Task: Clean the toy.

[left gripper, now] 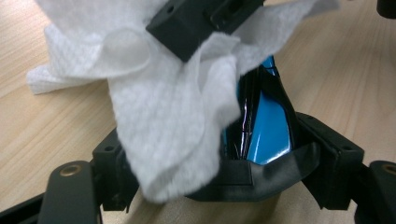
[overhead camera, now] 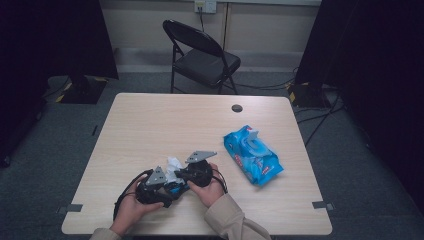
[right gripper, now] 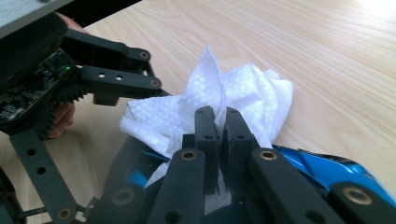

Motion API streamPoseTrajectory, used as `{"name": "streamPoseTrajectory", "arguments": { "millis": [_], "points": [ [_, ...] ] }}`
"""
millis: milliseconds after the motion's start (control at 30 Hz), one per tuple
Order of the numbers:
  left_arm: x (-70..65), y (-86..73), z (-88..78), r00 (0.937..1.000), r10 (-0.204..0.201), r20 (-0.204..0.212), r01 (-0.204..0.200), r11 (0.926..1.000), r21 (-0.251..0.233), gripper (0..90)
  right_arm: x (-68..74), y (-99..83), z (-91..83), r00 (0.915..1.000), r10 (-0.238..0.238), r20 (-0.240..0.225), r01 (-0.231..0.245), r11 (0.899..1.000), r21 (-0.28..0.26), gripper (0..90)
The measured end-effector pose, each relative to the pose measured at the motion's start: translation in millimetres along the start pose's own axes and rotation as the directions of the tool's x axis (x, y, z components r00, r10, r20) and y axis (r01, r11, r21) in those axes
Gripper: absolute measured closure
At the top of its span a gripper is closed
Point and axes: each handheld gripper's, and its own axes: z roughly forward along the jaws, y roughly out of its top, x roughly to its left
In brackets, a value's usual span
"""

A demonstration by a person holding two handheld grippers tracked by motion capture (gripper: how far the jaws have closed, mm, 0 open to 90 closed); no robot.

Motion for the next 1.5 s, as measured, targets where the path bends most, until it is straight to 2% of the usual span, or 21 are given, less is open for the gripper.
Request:
{"name": "streamPoseTrajectory", "arguments": {
  "millis": [133, 233, 367, 467, 600, 733, 833, 900, 967, 1100, 1200, 1300, 1500],
  "points": [
    [0.0, 0.0, 0.0, 1.0000, 0.000, 0.000, 0.000, 1.0000, 0.000, 24.4, -6.8, 0.0, -4.4, 0.9993, -0.003, 0.036, 0.004, 1.000, -0.003, 86.8],
    [0.0, 0.0, 0.0, 1.0000, 0.000, 0.000, 0.000, 1.0000, 0.000, 24.4, -16.5, -1.4, -7.8, 0.9980, 0.024, 0.058, -0.024, 1.000, -0.007, 86.8],
    [0.0, 0.0, 0.0, 1.0000, 0.001, 0.000, -0.001, 1.0000, 0.000, 24.4, -27.2, -4.8, -12.3, 0.9946, 0.035, 0.097, -0.035, 0.999, -0.003, 86.8],
    [0.0, 0.0, 0.0, 1.0000, 0.000, 0.000, 0.000, 1.0000, 0.000, 24.4, -32.5, -6.6, -15.3, 0.9903, 0.008, 0.139, -0.010, 1.000, 0.014, 86.8],
    [0.0, 0.1, 0.1, 1.0000, -0.001, -0.001, 0.001, 1.0000, 0.000, 24.4, -40.7, -10.5, -19.2, 0.9895, 0.036, 0.140, -0.038, 0.999, 0.008, 86.8],
    [0.0, 0.1, 0.1, 1.0000, -0.001, -0.001, 0.001, 1.0000, 0.000, 24.4, -45.7, -13.8, -22.3, 0.9865, 0.040, 0.159, -0.041, 0.999, 0.003, 86.8],
    [0.0, 0.1, 0.0, 1.0000, -0.001, -0.001, 0.001, 1.0000, 0.002, 24.4, -51.5, -16.7, -26.3, 0.9801, 0.037, 0.195, -0.040, 0.999, 0.013, 86.8],
    [0.0, 0.1, 0.1, 1.0000, -0.001, -0.001, 0.001, 1.0000, 0.000, 24.4, -55.9, -19.3, -28.4, 0.9805, 0.062, 0.186, -0.064, 0.998, 0.002, 86.7],
    [0.0, 0.1, 0.1, 1.0000, -0.001, -0.001, 0.001, 1.0000, 0.000, 24.4, -58.4, -20.8, -29.9, 0.9771, 0.055, 0.206, -0.057, 0.998, 0.006, 86.7],
    [0.0, 0.1, 0.1, 1.0000, -0.001, -0.001, 0.001, 1.0000, 0.000, 24.4, -63.3, -23.7, -32.0, 0.9740, 0.075, 0.214, -0.078, 0.997, 0.006, 86.7],
    [0.0, 0.1, 0.1, 1.0000, -0.001, -0.001, 0.001, 1.0000, 0.000, 24.4, -68.1, -28.8, -32.3, 0.9704, 0.075, 0.229, -0.087, 0.995, 0.042, 86.7],
    [0.0, 0.1, 0.1, 1.0000, -0.002, -0.001, 0.002, 1.0000, 0.000, 24.4, -70.8, -33.1, -36.4, 0.9695, 0.119, 0.215, -0.123, 0.992, 0.007, 86.7],
    [-0.1, 0.1, 0.1, 1.0000, -0.002, -0.002, 0.002, 1.0000, -0.001, 24.4, -68.4, -27.6, -49.1, 0.9726, 0.123, 0.197, -0.119, 0.992, -0.029, 86.7]
  ]
}}
